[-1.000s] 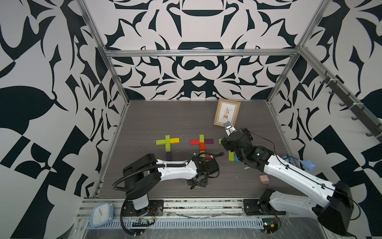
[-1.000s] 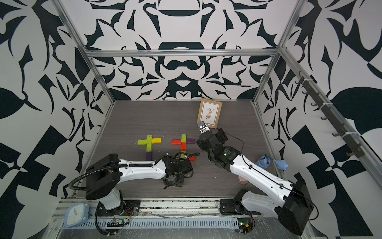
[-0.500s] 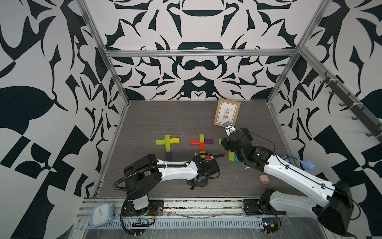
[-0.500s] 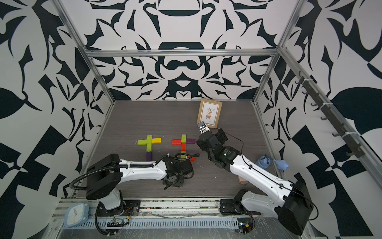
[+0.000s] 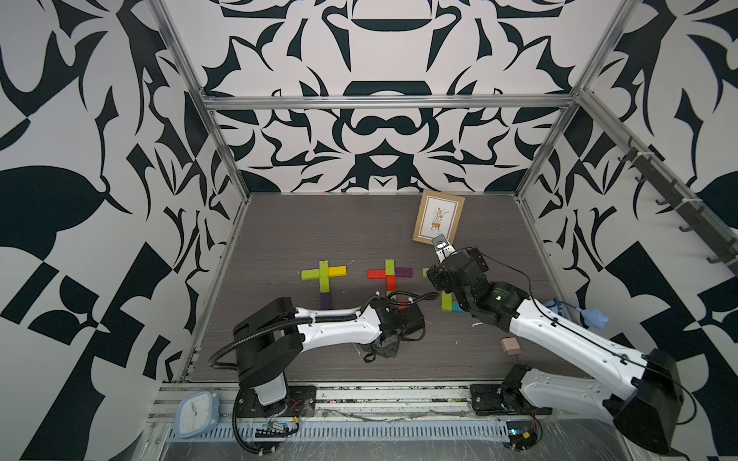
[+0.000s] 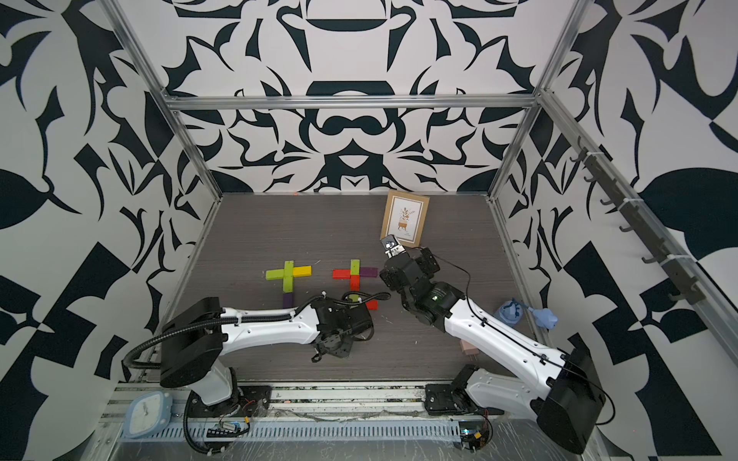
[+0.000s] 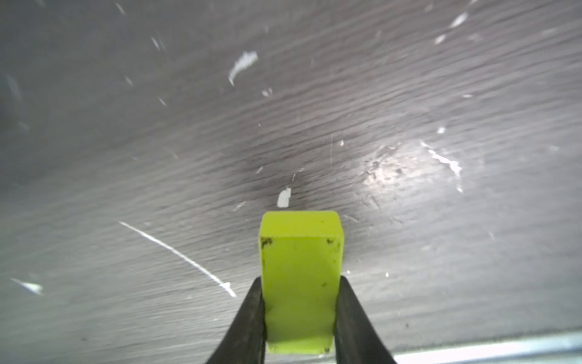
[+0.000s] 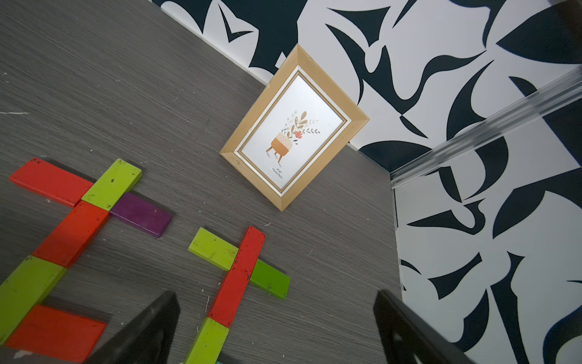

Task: Assemble the letter t with building blocks
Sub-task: Pick up the building block from the center of the board, then assemble the building block at the center of the board.

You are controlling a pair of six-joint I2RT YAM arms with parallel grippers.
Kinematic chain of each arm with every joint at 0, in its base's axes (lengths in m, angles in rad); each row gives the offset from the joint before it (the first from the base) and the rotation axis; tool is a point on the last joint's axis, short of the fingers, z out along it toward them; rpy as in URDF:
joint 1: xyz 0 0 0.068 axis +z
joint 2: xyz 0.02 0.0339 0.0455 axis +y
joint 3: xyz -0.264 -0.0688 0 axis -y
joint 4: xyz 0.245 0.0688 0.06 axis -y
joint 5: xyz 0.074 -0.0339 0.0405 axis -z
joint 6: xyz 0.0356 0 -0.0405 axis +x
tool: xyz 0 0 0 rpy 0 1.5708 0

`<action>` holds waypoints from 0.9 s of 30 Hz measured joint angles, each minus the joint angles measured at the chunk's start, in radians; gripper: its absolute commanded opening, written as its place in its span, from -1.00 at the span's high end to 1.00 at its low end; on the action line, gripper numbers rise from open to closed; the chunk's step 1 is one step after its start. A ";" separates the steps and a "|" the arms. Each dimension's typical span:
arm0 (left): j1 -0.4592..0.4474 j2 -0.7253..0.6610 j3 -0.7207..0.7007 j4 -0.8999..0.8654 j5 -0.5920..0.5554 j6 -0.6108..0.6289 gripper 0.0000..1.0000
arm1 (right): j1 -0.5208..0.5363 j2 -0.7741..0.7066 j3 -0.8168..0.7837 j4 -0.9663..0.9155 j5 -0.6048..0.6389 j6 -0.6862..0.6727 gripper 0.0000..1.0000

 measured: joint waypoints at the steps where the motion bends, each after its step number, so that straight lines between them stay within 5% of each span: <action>1: 0.012 -0.027 0.000 -0.003 -0.002 0.031 1.00 | 0.000 0.000 0.000 0.000 0.001 0.000 -0.99; 11: 0.214 -0.275 0.011 -0.043 0.016 0.398 1.00 | 0.000 0.000 0.000 0.000 0.008 0.000 -0.99; 22: 0.237 -0.414 0.027 -0.048 0.027 0.906 1.00 | 0.000 0.000 -0.007 0.000 0.011 0.000 -1.00; 27: 0.321 -0.382 0.060 -0.076 0.076 1.085 1.00 | -0.001 0.000 -0.012 0.000 0.010 0.000 -0.99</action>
